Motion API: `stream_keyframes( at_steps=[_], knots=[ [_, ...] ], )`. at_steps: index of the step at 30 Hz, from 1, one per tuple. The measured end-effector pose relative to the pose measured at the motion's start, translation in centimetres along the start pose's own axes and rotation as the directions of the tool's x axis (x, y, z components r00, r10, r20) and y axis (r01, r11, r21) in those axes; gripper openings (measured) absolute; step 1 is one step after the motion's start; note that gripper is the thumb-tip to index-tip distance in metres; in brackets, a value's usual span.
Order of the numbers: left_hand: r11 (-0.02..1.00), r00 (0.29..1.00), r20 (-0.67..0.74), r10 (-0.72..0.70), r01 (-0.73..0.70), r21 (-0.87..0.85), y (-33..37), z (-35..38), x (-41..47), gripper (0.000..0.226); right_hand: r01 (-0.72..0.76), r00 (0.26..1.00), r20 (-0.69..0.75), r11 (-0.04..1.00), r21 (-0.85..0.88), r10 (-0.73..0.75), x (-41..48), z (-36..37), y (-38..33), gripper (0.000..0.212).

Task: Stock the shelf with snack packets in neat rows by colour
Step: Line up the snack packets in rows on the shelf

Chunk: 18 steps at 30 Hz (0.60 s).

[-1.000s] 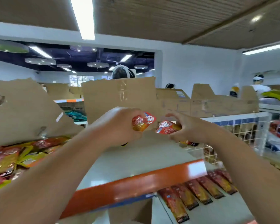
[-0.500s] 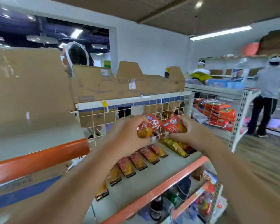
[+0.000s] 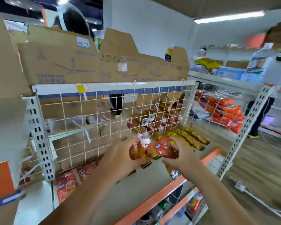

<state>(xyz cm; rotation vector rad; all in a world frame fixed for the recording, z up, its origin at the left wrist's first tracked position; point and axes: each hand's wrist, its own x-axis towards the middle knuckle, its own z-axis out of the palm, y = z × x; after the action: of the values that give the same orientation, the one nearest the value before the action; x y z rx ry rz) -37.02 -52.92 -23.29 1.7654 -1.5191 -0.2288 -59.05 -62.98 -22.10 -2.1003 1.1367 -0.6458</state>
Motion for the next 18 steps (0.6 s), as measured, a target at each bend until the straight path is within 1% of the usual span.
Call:
stream_keyframes(
  at_steps=[3,6,8,10,12,15,17,18],
  knots=[
    [0.998,0.996,-0.078,-0.041,0.044,0.04,-2.9,0.7,1.7,0.056,-0.015,1.0,-0.007,1.0,0.0,0.015,3.6,2.1,0.9,0.071],
    [0.989,0.983,-0.154,-0.097,0.113,0.099,-5.8,0.8,2.4,0.063,-0.015,1.0,-0.014,1.0,-0.014,0.014,6.7,4.4,1.4,0.073],
    [0.978,0.971,-0.182,-0.155,0.176,0.109,-7.7,0.8,2.1,0.067,0.0,1.0,-0.011,1.0,0.009,0.0,8.6,6.1,1.3,0.073],
    [0.968,0.956,-0.208,-0.209,0.232,0.095,-9.6,0.7,1.5,0.068,0.009,0.999,0.03,0.998,0.055,-0.011,10.3,7.9,1.0,0.076],
    [0.943,0.936,-0.23,-0.266,0.302,0.138,-11.4,0.7,0.8,0.069,0.01,0.995,0.099,0.995,0.099,-0.02,11.8,9.6,0.5,0.078],
    [0.893,0.89,-0.302,-0.342,0.408,0.191,-13.0,1.3,-0.2,0.065,0.086,0.983,0.161,0.995,0.042,-0.092,14.2,12.3,0.9,0.061],
    [0.85,0.842,-0.38,-0.382,0.482,0.213,-13.6,1.8,-0.9,0.061,0.142,0.964,0.228,0.99,0.009,-0.14,15.3,13.7,0.6,0.05],
    [0.824,0.817,-0.42,-0.395,0.517,0.233,-13.9,2.1,-1.3,0.058,0.166,0.952,0.263,0.986,-0.003,-0.16,15.8,14.3,0.6,0.048]
  ],
)
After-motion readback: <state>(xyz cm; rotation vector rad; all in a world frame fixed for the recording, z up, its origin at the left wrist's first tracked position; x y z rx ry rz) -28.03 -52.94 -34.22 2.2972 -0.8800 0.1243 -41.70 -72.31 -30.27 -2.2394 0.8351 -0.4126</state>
